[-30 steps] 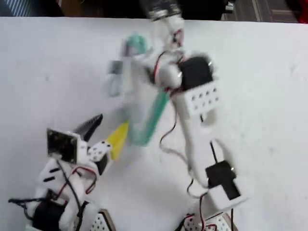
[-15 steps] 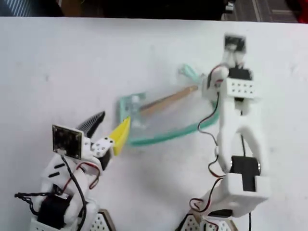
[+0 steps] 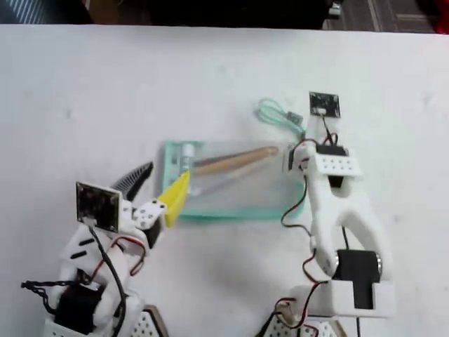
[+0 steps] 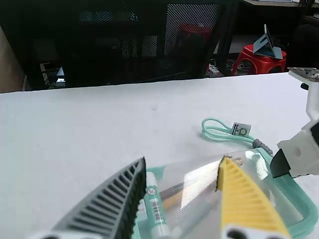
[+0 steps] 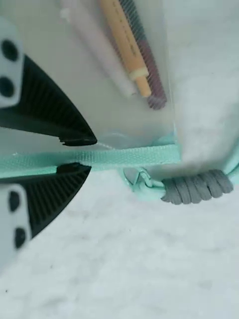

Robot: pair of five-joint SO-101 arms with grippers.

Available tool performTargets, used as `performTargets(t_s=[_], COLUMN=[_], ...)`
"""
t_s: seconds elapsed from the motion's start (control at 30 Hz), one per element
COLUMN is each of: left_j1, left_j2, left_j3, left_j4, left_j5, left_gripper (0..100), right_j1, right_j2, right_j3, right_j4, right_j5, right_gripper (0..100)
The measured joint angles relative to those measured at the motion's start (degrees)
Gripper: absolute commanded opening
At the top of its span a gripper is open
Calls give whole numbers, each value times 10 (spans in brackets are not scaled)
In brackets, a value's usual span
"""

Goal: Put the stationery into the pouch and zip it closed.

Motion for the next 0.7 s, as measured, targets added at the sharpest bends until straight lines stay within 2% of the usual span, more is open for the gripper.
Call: performTargets(t_s=[0.13, 0.27, 0.7], left_j1=[0, 0, -21], left_j2=[-1, -1, 0], left_j3=[7, 31, 35], left_j4=[0, -30, -47], left_j5=[0, 0, 0], left_gripper=[247, 203, 195], right_j1=[-6, -18, -25], right_j2=[-3, -2, -2], right_j3=[12, 13, 13], right_j4=[-44, -69, -73], right_j5=[0, 0, 0], right_gripper=[17, 17, 18])
